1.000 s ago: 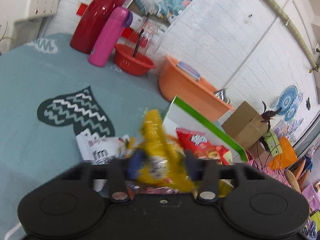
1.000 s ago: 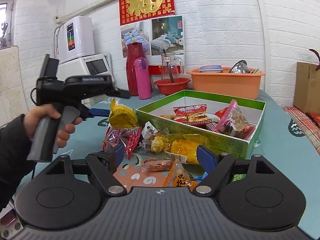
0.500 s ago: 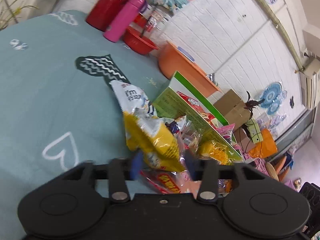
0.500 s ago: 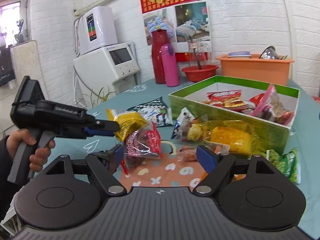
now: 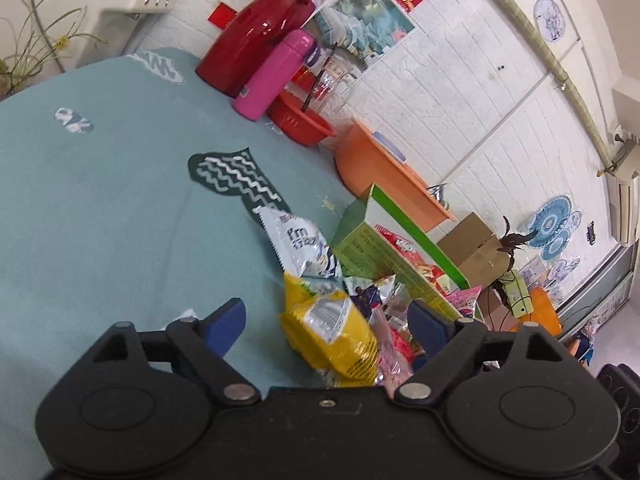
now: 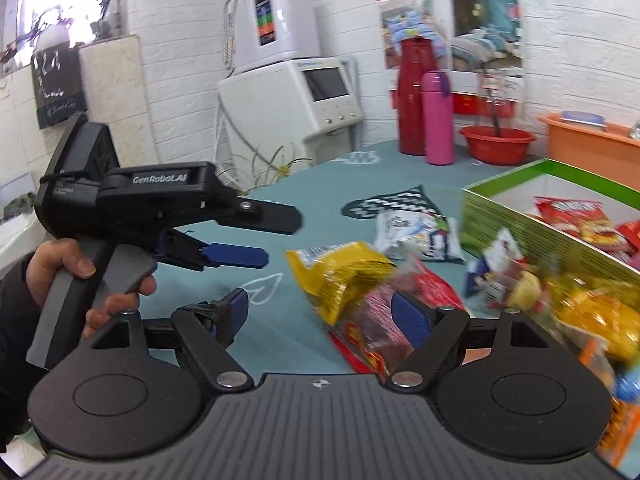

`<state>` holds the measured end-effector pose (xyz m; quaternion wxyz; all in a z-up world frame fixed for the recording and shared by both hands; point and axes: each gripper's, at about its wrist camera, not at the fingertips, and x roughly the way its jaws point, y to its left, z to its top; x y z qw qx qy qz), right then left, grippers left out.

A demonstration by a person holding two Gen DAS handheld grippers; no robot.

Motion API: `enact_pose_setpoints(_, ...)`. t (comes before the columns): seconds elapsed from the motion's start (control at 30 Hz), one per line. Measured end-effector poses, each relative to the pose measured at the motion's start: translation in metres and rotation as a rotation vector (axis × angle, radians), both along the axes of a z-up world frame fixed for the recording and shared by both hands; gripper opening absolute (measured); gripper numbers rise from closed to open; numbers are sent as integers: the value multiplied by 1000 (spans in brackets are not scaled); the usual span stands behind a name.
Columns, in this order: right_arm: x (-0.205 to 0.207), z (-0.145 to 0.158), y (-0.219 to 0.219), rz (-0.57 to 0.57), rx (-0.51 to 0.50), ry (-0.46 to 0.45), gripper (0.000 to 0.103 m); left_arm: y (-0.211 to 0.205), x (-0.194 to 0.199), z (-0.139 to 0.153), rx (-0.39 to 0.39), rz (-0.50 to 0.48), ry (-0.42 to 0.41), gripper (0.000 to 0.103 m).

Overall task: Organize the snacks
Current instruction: 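Grasp the yellow chip bag with the left gripper, then carry the yellow chip bag into the green box and release it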

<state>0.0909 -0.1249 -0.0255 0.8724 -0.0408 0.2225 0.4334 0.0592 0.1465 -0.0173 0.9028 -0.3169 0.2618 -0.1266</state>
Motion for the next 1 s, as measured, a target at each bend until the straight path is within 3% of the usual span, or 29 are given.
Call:
enact_pose_setpoints(0.17, 16, -7, 27, -16, -54, -20, 103, -5, 15, 2, 18, -48, -14, 103)
enact_pose_setpoints(0.4, 24, -24, 46, -52, -192, -113, 103, -8, 39, -26, -25, -120, 68, 103)
enact_pose_setpoints(0.53, 28, -26, 49, -76, -209, -131, 103, -4, 43, -28, -62, -109, 69, 103)
enact_pose_setpoints(0.67, 32, -24, 51, -84, -201, -140, 103, -8, 47, -24, -50, -112, 53, 103)
enact_pose_setpoints(0.7, 32, -24, 53, -85, -209, -153, 103, -9, 50, -25, -48, -118, 59, 86)
enact_pose_setpoints(0.73, 32, -26, 56, -82, -224, -171, 93, -11, 53, -26, -48, -120, 75, 69)
enact_pose_setpoints(0.77, 32, -28, 58, -80, -241, -184, 68, -12, 54, -27, -46, -108, 76, 70)
enact_pose_setpoints(0.83, 31, -27, 57, -79, -241, -173, 54, -14, 48, -21, -38, -98, 64, 67)
enact_pose_setpoints(1.0, 17, -5, 37, -79, -136, -193, 47, -26, 26, 12, -1, -101, -38, 66)
